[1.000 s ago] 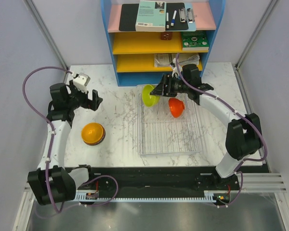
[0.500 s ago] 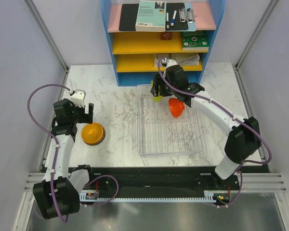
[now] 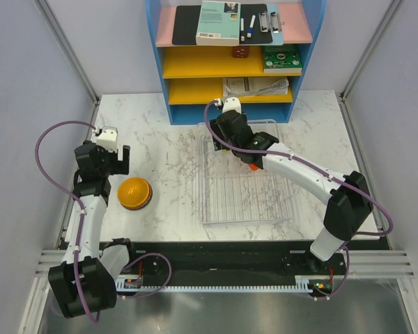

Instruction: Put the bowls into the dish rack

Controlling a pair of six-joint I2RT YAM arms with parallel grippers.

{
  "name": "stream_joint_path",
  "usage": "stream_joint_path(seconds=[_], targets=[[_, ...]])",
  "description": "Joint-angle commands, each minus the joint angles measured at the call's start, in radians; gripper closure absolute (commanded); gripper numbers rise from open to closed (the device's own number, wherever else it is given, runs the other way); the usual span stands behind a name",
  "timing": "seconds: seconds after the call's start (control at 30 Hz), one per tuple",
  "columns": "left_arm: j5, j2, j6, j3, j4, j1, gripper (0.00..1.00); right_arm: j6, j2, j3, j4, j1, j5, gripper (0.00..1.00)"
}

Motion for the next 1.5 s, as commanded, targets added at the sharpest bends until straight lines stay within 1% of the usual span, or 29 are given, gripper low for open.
stream_joint_path(seconds=[0.0, 0.3, 1.0, 1.47], targets=[[-0.023, -0.021, -0.017, -0.007, 0.051, 0.012, 0.00, -0.014, -0.030, -0.007, 0.037, 0.025, 0.067, 1.00], [-0.023, -0.018, -0.020, -0.007, 0.051, 0.023, 0.00, 0.006, -0.007, -0.029, 0.038, 0.062, 0.050, 1.00], [-0.014, -0.013, -0.023, -0.007, 0.053, 0.037, 0.00, 0.035, 0.070, -0.055, 0.046, 0.085, 0.008, 1.00], [-0.010, -0.013, -0.022, -0.007, 0.053, 0.042, 0.00, 0.070, 0.091, -0.078, 0.063, 0.085, -0.061, 1.00]])
